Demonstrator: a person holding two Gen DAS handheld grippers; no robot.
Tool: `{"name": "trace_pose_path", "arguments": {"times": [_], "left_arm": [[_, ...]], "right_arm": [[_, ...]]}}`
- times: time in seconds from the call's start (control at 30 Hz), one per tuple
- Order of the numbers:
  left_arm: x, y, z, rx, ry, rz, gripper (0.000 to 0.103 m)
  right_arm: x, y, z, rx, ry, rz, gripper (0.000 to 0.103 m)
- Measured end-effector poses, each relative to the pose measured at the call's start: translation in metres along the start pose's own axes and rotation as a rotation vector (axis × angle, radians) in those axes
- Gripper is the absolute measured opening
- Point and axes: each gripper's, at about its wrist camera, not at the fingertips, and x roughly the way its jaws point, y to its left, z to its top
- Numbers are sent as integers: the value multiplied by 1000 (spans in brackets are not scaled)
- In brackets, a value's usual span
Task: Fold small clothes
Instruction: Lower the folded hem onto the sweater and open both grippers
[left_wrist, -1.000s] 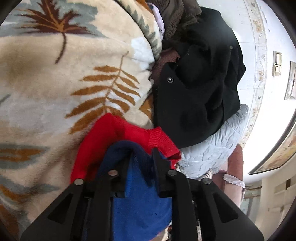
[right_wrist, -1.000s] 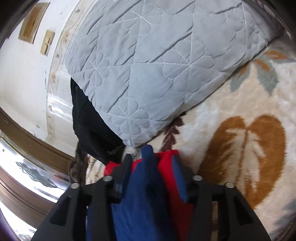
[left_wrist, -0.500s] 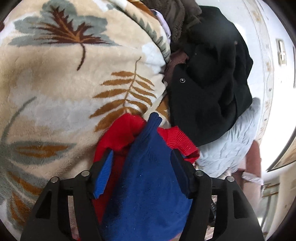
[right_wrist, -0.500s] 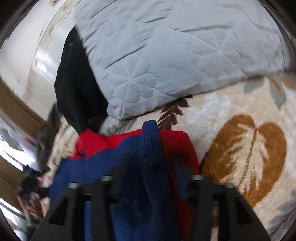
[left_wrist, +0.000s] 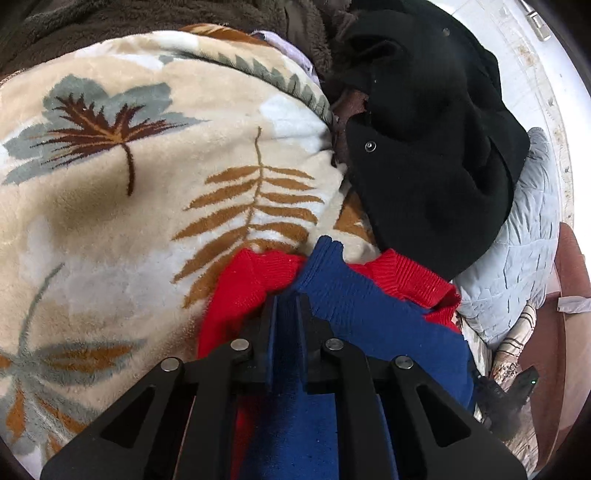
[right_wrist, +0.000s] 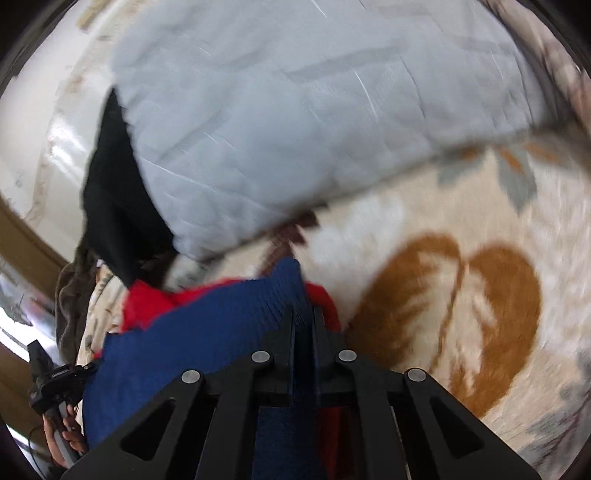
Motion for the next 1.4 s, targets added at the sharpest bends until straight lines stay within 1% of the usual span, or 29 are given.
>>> {"name": "trace_pose_path", "arguments": {"times": [0.07,0.13,0.17,0.2,0.23,0.27,0.3,0.33,0.37,0.4,0.43,0.47,0.53,0.6,0.63,0.67,0.73,0.77,0.83,0.9,0.93,0.97,1.03,1.07,1.1,1.13,1.27,1.33,1.4], "left_arm": [[-8,-2,0,-1,12,-5,9],[-22,-5,-3,8,10,-11,9],[-33,-7,-9,30,-2,-22,9],[-45,-11,-17,61,-12,-33,12],[-52,-14,-25,89,-18,-37,19],[-58,-16,-33,113,-25,-39,24],[-62,-18,-42,133,-33,-35,33],[-62,-20,-54,158,-38,-15,38],[-59,-22,-61,174,-34,10,38],[-53,-23,-66,189,-18,42,38],[-45,-23,-70,193,5,68,37],[-42,-22,-72,189,9,80,37],[-50,-23,-71,167,11,82,35],[-64,-20,-71,129,28,54,35],[-73,-18,-75,120,25,41,35],[-84,-15,-81,115,15,29,36],[-100,-10,-98,114,11,29,43],[-103,-7,-106,108,6,26,44],[-104,-1,-119,94,3,39,50],[-93,1,-126,83,31,49,50],[-87,-1,-126,92,40,59,50],[-84,-6,-126,129,34,91,50],[-84,-13,-128,183,24,126,50],[-83,-14,-130,189,21,133,50],[-82,-14,-132,195,15,139,52],[-81,-15,-133,208,8,149,54],[-76,-22,-138,265,-1,196,62],[-74,-24,-140,287,-6,212,63],[-74,-25,-141,297,-10,220,63]], "right_arm": [[-8,1,2,28,7,13,22],[-26,6,0,13,-9,27,25],[-39,11,-6,-20,-26,63,26],[-46,14,-12,-42,-36,81,28],[-53,16,-18,-60,-46,96,31],[-60,19,-28,-81,-55,116,32],[-61,20,-34,-92,-58,124,32],[-60,21,-41,-104,-51,129,32],[-52,22,-49,-116,-19,117,31],[-38,25,-57,-147,33,57,30],[-35,27,-62,-176,41,14,27],[-39,35,-65,-219,13,-18,26],[-51,39,-63,-201,16,-5,32],[-73,32,-64,-142,-7,27,32],[-80,28,-66,-124,-19,20,40],[-90,19,-70,-97,-33,6,51],[-95,4,-81,-73,-13,-25,55],[-91,-1,-86,-66,8,-39,55],[-81,-9,-96,-51,51,-42,55],[-79,-11,-104,-33,49,-17,50],[-83,-10,-104,-30,43,-2,30],[-89,-7,-104,-27,49,42,8],[-98,7,-103,-82,5,19,7],[-106,17,-103,-146,-23,-15,6],[-107,20,-104,-169,-34,-41,6],[-107,20,-105,-176,-38,-59,6],[-84,5,-118,-193,48,-151,6],[-89,6,-119,-179,23,-159,8],[-96,11,-119,-154,-2,-169,13]]}}
